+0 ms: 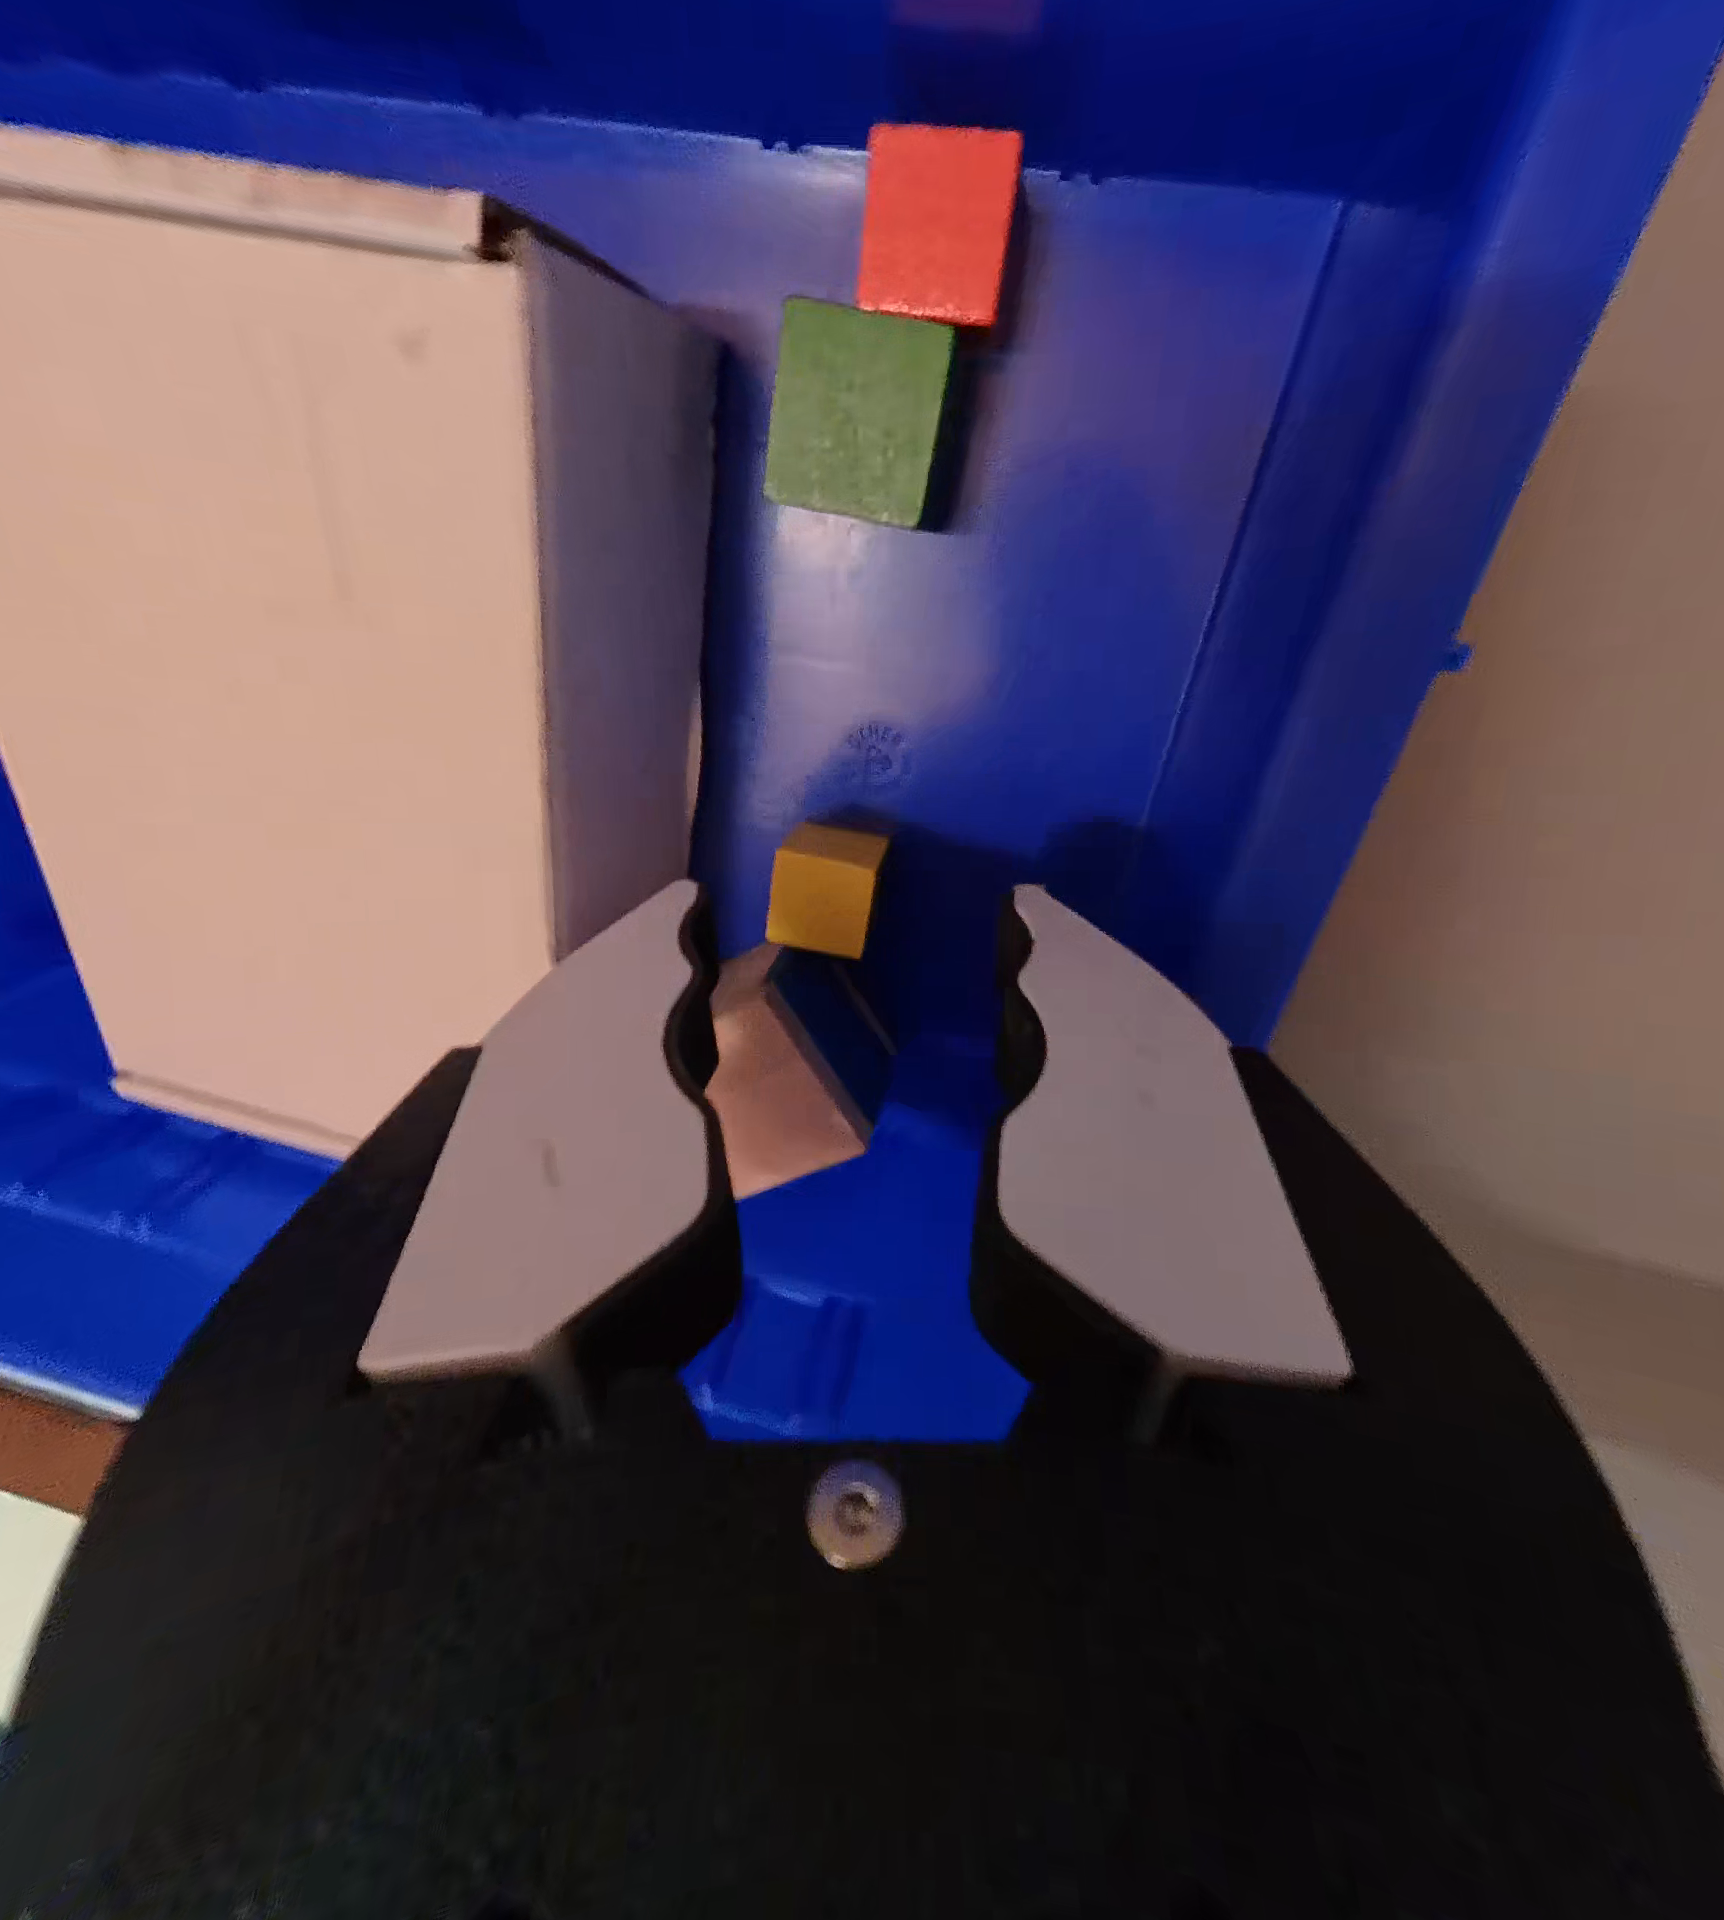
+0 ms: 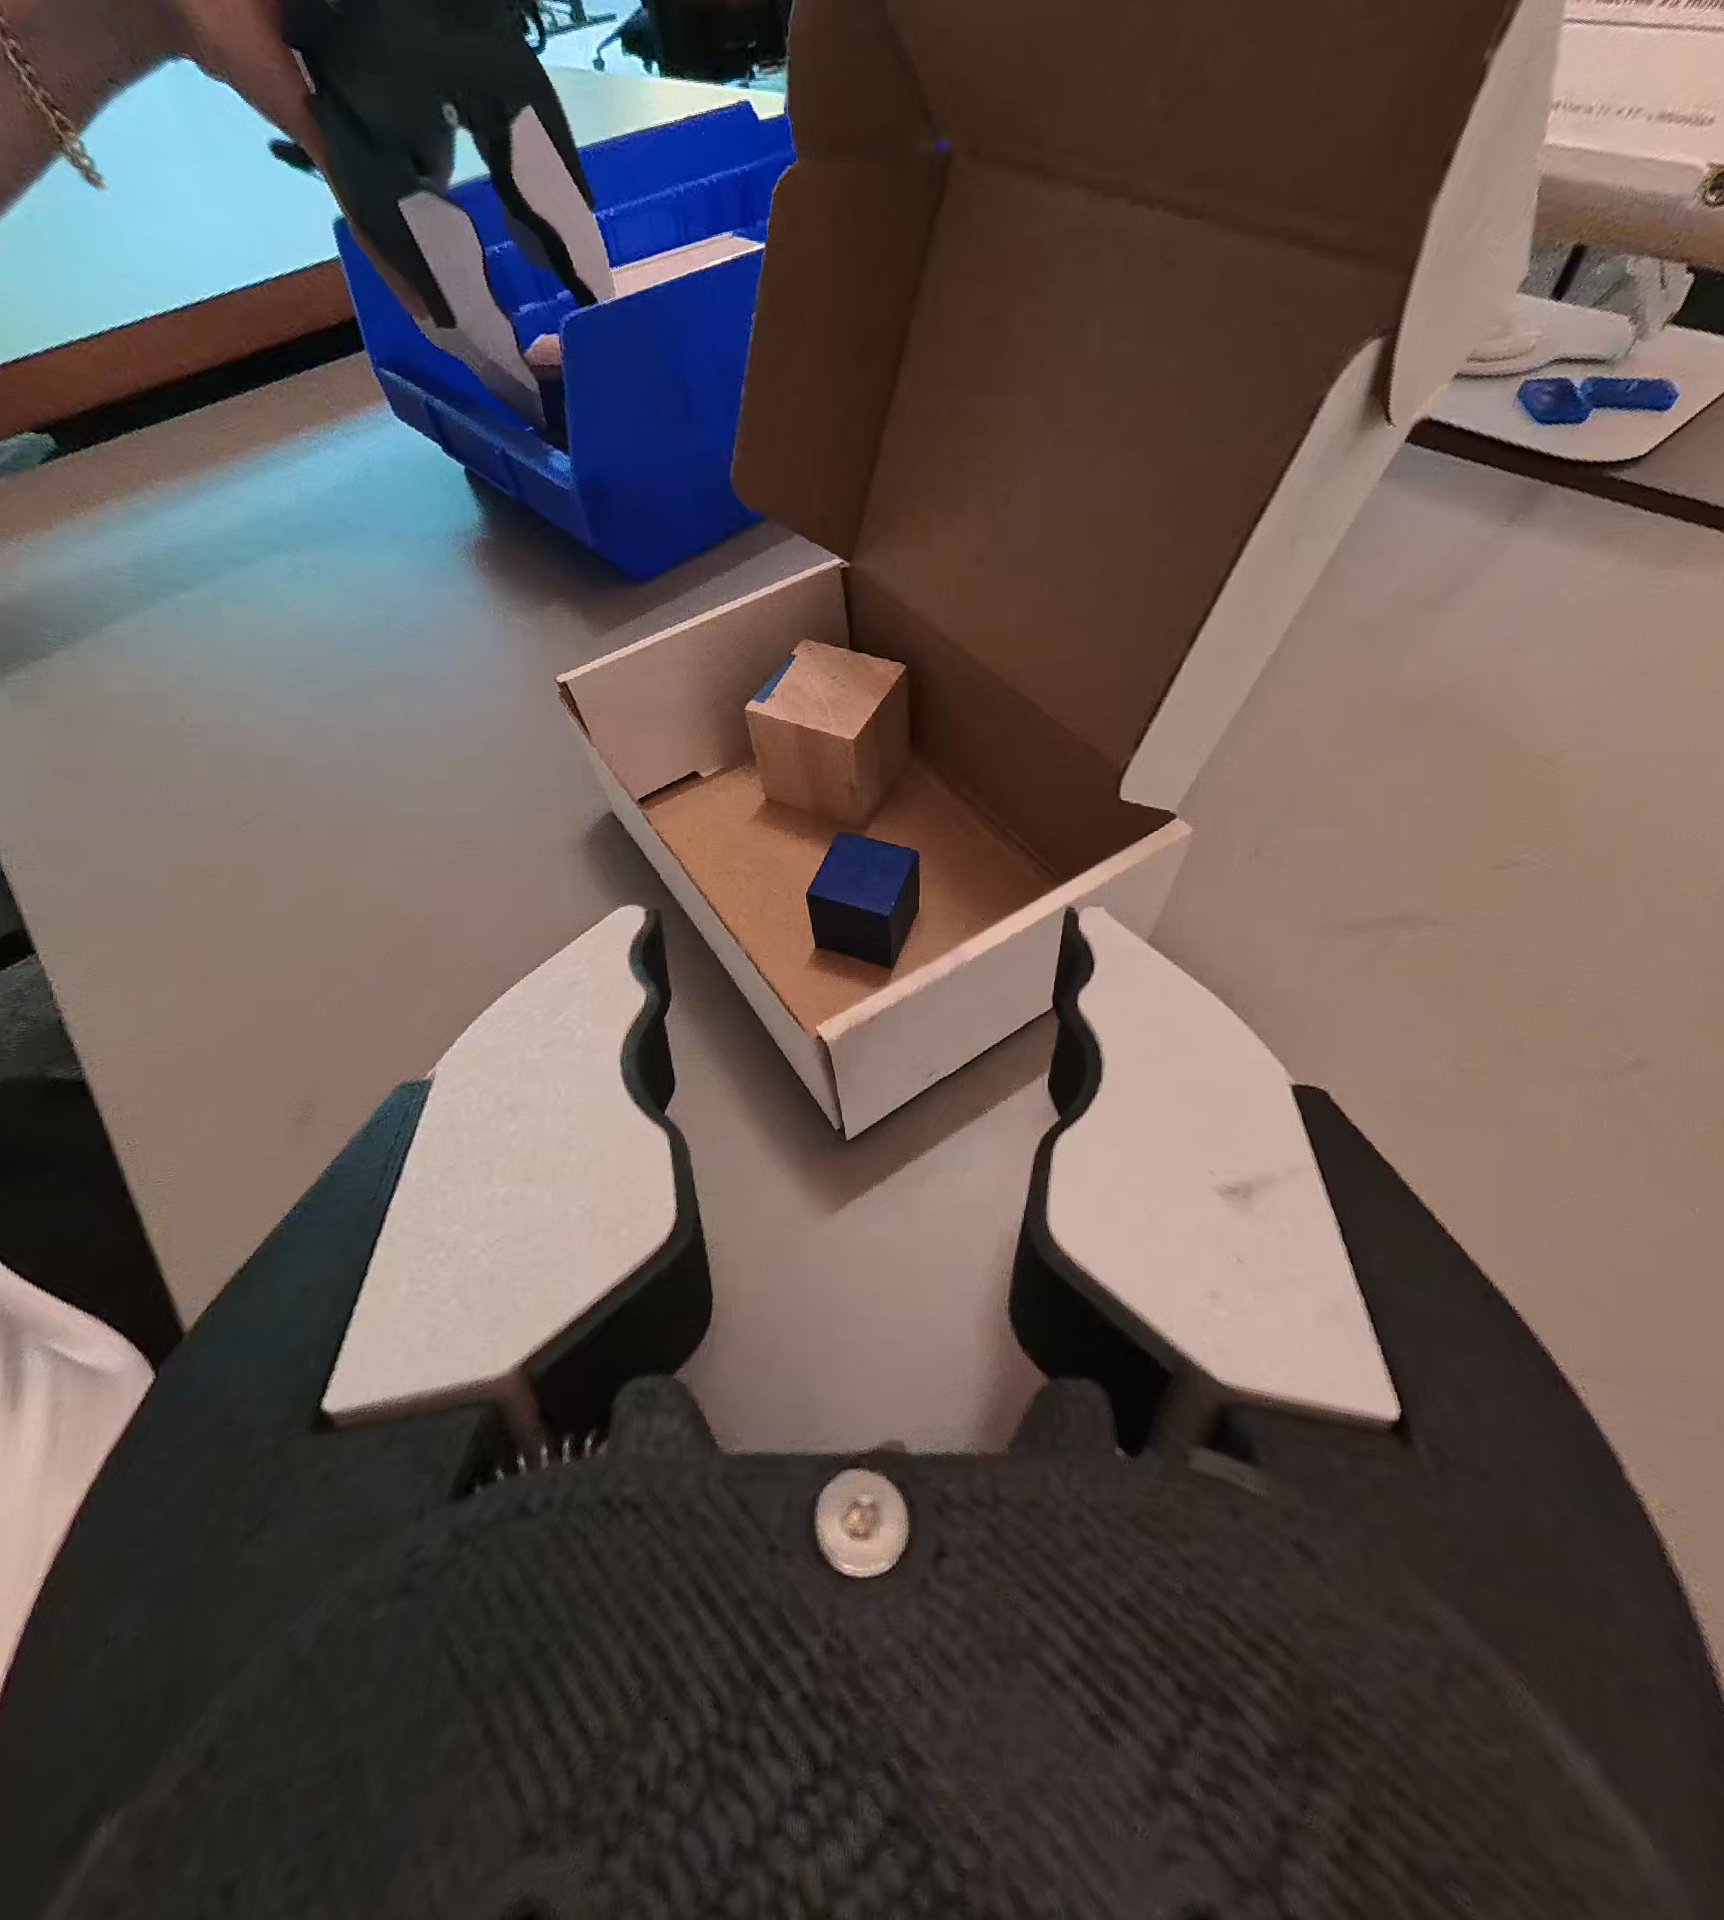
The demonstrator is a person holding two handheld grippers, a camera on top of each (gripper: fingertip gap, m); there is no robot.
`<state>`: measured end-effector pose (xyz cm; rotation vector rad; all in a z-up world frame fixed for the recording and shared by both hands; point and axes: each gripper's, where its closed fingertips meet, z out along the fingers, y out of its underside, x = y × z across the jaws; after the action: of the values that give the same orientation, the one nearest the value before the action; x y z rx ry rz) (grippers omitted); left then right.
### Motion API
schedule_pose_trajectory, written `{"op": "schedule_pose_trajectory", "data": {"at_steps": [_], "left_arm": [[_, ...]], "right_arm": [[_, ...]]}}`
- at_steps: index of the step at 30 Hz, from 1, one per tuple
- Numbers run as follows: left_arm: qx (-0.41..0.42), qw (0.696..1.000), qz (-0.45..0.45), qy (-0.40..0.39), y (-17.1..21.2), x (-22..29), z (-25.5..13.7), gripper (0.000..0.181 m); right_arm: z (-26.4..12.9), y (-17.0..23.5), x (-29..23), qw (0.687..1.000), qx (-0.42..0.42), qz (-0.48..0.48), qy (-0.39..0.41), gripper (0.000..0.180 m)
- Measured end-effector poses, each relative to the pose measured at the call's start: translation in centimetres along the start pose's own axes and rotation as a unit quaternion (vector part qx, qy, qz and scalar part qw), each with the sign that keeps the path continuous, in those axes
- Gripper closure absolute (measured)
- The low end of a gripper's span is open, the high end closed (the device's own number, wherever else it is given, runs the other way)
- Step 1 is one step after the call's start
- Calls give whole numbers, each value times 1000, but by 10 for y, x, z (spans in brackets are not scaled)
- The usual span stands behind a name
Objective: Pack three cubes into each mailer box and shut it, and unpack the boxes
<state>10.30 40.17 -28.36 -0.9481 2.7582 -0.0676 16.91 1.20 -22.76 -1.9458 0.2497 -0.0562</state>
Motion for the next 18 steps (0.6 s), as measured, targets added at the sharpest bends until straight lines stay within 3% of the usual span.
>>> {"op": "schedule_pose_trajectory", "data": {"at_steps": [6,9,11,13,18], "left_arm": [[-85,996,33,-12,18,-9,23,135],[-96,995,30,-20,18,-12,20,159],[-22,999,-5,-42,-3,-15,1,159],[105,991,-42,-73,-35,-17,-36,159],[399,910,-70,-87,-109,25,-133,160]], "right_arm": [[20,-7,-9,1000,-7,-11,-20,105],[24,-7,-12,999,-21,-31,-18,103],[23,-9,-15,999,-17,-34,-20,103],[19,-12,-17,999,-5,-24,-25,103],[18,-28,-27,993,46,82,-73,100]]}}
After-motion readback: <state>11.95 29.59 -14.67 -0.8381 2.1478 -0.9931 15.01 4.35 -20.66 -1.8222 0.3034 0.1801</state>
